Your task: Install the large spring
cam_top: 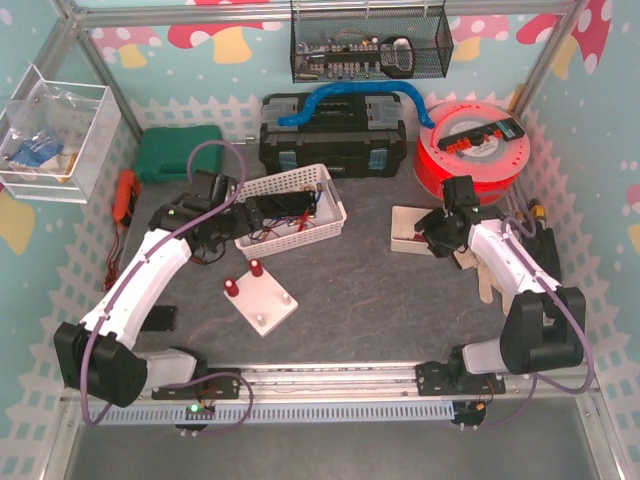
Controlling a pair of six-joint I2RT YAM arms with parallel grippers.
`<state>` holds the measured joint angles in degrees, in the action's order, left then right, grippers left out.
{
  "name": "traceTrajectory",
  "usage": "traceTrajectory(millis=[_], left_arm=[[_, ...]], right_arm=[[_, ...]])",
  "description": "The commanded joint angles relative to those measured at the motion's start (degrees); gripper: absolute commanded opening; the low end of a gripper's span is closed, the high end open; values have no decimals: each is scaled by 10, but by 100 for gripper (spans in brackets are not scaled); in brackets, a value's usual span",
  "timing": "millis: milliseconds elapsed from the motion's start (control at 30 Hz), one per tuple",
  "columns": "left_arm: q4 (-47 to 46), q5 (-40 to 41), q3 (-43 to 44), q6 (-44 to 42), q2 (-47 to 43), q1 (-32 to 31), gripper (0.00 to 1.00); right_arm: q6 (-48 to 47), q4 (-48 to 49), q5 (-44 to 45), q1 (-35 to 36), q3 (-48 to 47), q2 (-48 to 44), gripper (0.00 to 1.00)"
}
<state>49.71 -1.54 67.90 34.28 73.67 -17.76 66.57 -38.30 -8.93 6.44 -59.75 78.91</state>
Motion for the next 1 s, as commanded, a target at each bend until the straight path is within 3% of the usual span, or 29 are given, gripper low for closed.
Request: traceTrajectory(millis=[0, 200, 500, 633, 967], left_arm=[[-15, -33, -13, -7, -26, -3, 99], [-21, -42, -26, -3, -54, -4, 99], [-21, -35, -32, 2, -73, -5, 99], [-21, -31, -33, 3, -72, -4, 99], [-21, -21, -33, 1, -59, -4, 99]], right_arm=[[122, 19, 37, 2, 27, 0, 55], [159, 70, 57, 2, 66, 16, 54], [172, 113, 62, 2, 74, 63, 43], [154, 110, 57, 2, 74, 73, 28], [40, 30, 90, 2, -8, 121, 17]])
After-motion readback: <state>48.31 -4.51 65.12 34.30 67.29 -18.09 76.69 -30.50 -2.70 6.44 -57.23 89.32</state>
